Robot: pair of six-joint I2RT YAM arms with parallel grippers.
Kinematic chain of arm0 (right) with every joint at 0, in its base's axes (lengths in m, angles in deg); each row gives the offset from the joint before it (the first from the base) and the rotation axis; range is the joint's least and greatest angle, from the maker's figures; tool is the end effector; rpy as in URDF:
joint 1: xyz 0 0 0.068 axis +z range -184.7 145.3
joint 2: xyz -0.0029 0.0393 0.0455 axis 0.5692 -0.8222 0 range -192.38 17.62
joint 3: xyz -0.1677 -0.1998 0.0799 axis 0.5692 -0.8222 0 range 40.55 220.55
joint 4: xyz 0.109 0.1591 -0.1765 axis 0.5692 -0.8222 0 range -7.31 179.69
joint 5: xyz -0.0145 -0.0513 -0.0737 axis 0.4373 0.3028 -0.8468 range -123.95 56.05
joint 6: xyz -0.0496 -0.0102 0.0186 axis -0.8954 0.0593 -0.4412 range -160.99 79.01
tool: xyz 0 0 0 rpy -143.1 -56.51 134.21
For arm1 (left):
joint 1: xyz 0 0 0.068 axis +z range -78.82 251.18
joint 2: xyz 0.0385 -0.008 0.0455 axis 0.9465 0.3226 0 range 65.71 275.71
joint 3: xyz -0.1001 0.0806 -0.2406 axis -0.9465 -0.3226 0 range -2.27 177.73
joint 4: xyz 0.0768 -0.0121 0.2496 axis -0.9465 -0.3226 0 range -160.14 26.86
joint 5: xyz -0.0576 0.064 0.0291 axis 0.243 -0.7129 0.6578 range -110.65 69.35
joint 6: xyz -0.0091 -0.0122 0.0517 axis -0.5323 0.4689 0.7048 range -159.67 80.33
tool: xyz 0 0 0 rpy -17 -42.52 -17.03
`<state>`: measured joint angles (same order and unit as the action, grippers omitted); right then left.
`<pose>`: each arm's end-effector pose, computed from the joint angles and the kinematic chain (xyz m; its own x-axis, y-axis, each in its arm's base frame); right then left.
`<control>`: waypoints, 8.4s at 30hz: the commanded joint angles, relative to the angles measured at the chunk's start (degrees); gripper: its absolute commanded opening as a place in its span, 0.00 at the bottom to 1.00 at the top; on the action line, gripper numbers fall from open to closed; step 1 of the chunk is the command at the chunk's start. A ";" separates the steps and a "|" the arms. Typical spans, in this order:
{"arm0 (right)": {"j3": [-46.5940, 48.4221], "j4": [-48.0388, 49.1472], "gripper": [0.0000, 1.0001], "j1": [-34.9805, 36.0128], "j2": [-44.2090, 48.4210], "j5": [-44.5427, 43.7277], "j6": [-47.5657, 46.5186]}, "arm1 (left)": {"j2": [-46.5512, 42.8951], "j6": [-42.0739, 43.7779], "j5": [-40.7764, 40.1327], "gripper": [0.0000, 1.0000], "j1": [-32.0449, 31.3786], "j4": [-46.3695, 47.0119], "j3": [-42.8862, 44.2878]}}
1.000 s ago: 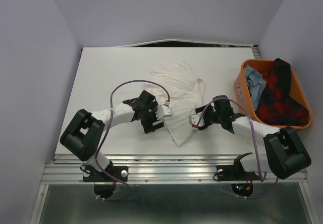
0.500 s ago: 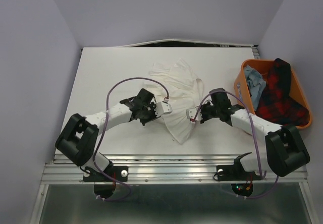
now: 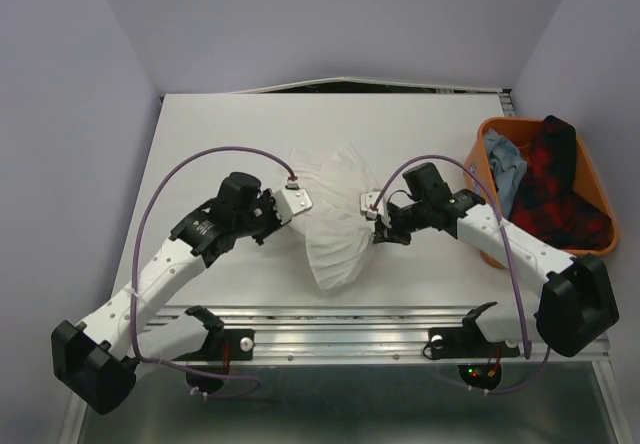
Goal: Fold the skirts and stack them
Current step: Fold the skirt
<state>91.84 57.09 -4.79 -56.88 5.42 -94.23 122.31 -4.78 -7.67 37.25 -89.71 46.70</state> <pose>0.2101 0.1468 0.2425 0.1270 -0.6414 -0.7566 -0.9901 -0.0357 -0.1359 0.1742 -0.1268 0.2998 0.0169 0.6605 -0.7507 0.8393 0.3987 0.3697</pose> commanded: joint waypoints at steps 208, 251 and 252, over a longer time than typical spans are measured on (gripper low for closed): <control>9.62 39.37 0.01 -16.11 -40.64 17.23 87.60 | 22.75 7.91 12.43 0.63 6.86 -2.97 4.21; 13.40 19.15 0.01 -15.06 -38.62 18.02 65.80 | 54.12 -0.62 7.33 0.00 7.83 13.04 37.68; 13.23 19.15 0.01 -15.06 -38.53 17.84 65.80 | 55.19 -0.53 6.81 0.02 7.48 13.03 37.78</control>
<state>105.33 77.86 -20.70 -98.89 23.89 -25.60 175.97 -5.19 -0.18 45.05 -77.54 80.18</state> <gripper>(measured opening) 0.065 0.026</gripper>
